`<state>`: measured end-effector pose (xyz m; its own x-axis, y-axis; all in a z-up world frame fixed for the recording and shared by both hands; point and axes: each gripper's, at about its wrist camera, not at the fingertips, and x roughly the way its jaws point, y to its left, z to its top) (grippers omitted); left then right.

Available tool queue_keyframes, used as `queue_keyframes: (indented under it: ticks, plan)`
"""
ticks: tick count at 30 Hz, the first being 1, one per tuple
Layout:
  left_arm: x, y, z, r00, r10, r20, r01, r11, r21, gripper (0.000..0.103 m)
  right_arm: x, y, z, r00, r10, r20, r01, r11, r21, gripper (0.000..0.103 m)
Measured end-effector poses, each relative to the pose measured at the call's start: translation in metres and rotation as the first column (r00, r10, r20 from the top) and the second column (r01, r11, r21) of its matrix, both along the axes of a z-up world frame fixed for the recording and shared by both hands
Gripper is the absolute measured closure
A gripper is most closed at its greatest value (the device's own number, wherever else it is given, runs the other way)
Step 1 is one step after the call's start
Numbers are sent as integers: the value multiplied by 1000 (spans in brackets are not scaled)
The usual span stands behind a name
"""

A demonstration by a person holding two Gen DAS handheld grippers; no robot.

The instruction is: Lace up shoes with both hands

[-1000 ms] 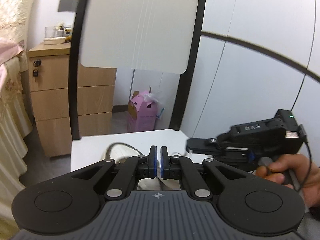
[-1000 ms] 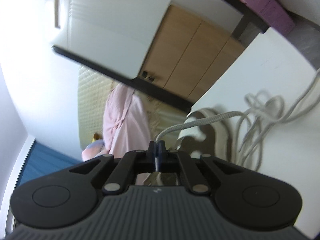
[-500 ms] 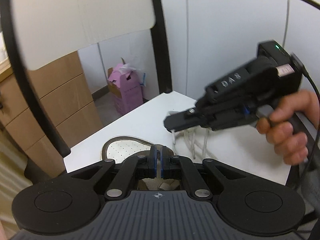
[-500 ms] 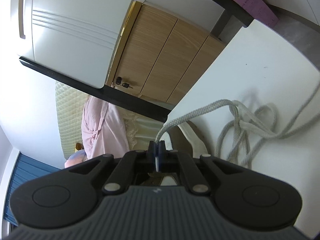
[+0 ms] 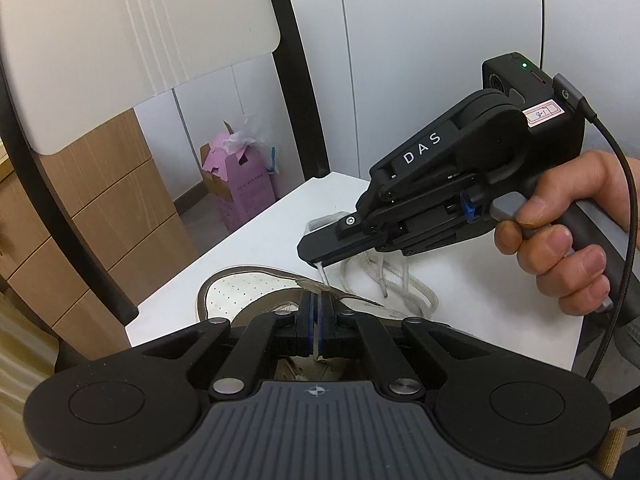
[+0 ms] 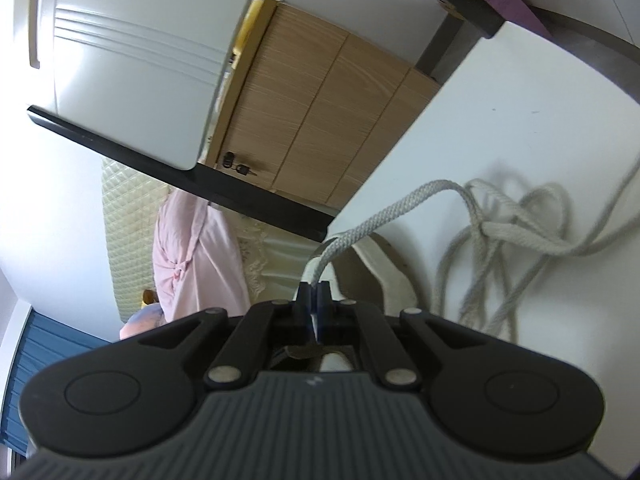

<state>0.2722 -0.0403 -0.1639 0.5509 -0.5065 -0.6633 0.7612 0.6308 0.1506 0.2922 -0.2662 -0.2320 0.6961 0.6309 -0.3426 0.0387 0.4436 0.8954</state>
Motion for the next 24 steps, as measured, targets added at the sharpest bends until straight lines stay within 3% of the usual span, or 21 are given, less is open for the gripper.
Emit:
queue_keyframes:
  ticks: [24]
  plan:
    - [-2,2,-1,1000,11,2,-11,1000,-21,102,-6,-9,4,999,-32,0,32,996,82,100]
